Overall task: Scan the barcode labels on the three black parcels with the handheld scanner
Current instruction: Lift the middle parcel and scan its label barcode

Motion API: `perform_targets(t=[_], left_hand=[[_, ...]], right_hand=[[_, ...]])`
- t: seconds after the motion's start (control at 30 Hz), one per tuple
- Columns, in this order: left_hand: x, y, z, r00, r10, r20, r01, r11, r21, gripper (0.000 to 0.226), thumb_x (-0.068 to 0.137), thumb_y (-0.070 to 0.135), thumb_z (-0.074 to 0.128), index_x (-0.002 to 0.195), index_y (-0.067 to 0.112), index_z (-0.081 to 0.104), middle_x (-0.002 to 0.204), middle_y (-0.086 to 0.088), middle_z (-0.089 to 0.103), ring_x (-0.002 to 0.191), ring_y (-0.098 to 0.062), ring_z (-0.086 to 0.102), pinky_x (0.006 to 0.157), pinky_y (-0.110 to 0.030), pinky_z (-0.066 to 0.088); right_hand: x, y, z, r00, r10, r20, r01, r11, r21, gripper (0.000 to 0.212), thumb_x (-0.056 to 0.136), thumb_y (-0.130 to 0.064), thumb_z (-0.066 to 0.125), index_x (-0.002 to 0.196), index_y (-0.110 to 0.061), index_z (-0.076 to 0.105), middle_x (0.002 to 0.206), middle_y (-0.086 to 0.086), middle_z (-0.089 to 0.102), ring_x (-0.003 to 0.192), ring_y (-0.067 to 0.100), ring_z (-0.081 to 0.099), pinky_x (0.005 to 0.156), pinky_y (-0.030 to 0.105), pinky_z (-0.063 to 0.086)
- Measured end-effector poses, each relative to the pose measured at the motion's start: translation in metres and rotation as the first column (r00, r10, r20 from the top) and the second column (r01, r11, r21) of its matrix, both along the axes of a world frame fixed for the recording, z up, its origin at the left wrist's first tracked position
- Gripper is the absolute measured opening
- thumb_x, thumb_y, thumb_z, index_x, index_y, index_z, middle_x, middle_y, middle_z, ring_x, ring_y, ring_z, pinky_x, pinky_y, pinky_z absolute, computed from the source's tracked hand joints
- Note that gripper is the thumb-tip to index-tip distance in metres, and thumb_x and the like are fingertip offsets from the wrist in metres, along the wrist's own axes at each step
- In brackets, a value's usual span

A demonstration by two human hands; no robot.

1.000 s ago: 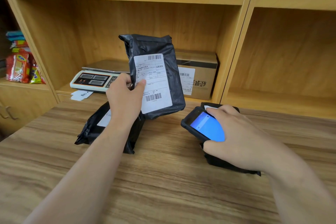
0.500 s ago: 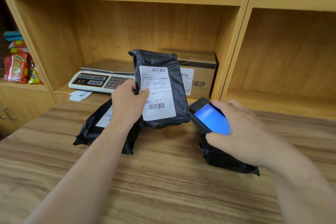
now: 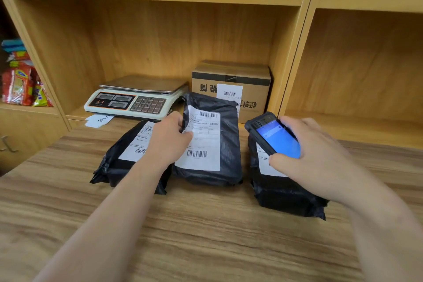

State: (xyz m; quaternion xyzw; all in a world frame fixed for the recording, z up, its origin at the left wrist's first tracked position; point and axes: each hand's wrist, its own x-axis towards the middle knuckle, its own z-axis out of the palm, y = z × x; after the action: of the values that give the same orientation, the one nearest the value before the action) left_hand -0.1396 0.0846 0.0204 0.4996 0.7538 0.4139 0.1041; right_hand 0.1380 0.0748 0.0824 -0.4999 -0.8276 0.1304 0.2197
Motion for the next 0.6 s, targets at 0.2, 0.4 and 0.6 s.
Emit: perform_targets(t=[0.2,0.4,0.6], left_hand=[[0.000,0.004,-0.007,0.997,-0.035,-0.070,0.025,0.991,-0.135,0.012,0.092,0.015,0.065,0.099,0.014,0.055,0.098,-0.008,0.070,0.092,-0.028,0.067,0.079,-0.043,0.056],[-0.002,0.007,-0.012,0.996,-0.042,-0.083,0.025,0.981,-0.191,0.024,0.094,0.014,0.067,0.114,0.012,0.055,0.113,-0.010,0.068,0.101,-0.028,0.064,0.082,-0.038,0.051],[-0.004,0.010,-0.019,0.995,-0.060,-0.079,0.040,0.972,-0.232,0.045,0.093,0.019,0.073,0.134,0.016,0.054,0.131,-0.011,0.067,0.119,-0.028,0.063,0.083,-0.030,0.042]], right_hand=[[0.001,0.002,-0.001,1.000,0.005,0.018,-0.005,1.000,0.005,0.095,0.056,-0.063,0.049,0.145,-0.032,0.036,0.119,-0.011,0.039,0.099,0.014,0.049,0.065,0.018,0.034],[0.001,0.003,-0.001,1.000,0.012,0.024,-0.012,1.000,0.003,0.096,0.055,-0.063,0.049,0.145,-0.032,0.037,0.121,-0.011,0.040,0.100,0.013,0.049,0.065,0.020,0.035],[0.001,0.002,0.000,1.000,0.004,0.022,-0.004,1.000,0.005,0.099,0.051,-0.064,0.047,0.145,-0.032,0.037,0.119,-0.012,0.040,0.101,0.013,0.049,0.065,0.021,0.036]])
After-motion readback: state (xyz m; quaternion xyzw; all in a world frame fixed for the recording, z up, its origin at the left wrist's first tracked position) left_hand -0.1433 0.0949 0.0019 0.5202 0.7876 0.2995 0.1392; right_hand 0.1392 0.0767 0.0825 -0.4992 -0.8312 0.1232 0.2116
